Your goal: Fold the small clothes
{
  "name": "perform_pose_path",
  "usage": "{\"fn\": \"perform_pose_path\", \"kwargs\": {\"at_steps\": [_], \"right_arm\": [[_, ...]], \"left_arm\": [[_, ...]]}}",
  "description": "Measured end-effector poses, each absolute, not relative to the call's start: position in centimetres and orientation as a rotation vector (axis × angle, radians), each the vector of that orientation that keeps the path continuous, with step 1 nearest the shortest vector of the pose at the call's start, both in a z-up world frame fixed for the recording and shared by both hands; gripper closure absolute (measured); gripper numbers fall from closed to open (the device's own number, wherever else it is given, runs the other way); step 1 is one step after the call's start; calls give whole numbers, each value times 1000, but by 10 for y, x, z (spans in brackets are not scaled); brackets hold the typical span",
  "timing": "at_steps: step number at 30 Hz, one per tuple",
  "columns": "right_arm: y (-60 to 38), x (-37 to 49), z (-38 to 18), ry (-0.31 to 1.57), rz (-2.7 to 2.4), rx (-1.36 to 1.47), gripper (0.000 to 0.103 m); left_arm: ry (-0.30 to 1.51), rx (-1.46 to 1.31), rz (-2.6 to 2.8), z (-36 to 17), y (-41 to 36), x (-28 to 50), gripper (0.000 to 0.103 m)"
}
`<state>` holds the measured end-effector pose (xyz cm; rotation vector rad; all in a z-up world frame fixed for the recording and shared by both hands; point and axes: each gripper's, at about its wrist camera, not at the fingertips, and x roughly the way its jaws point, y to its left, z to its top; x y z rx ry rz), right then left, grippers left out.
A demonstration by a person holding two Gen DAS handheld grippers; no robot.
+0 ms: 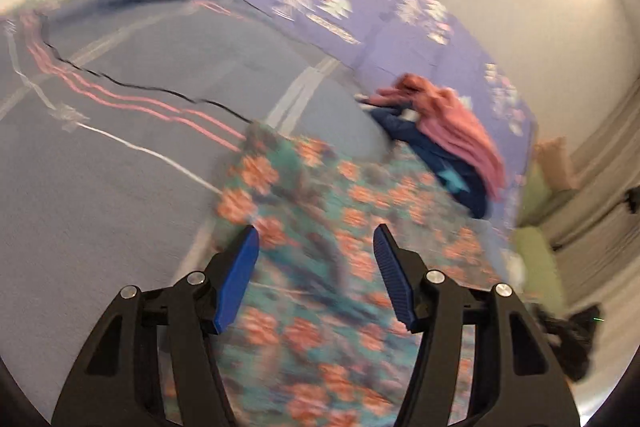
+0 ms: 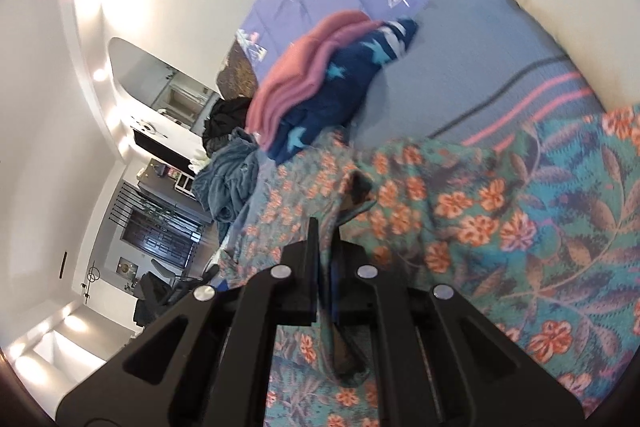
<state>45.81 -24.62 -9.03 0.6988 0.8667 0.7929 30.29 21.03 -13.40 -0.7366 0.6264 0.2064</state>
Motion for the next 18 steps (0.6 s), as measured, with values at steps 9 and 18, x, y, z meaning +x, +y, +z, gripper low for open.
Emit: {"fn": "perform_pose_path", "kwargs": {"at_steps": [9, 18], "right_arm": [[-254, 436, -67, 757, 718, 627, 99], [-245, 449, -100, 934, 517, 483, 90]], "left_arm": [[597, -779, 235, -138, 223, 294, 42], [595, -785, 229, -137, 219, 294, 41]]}}
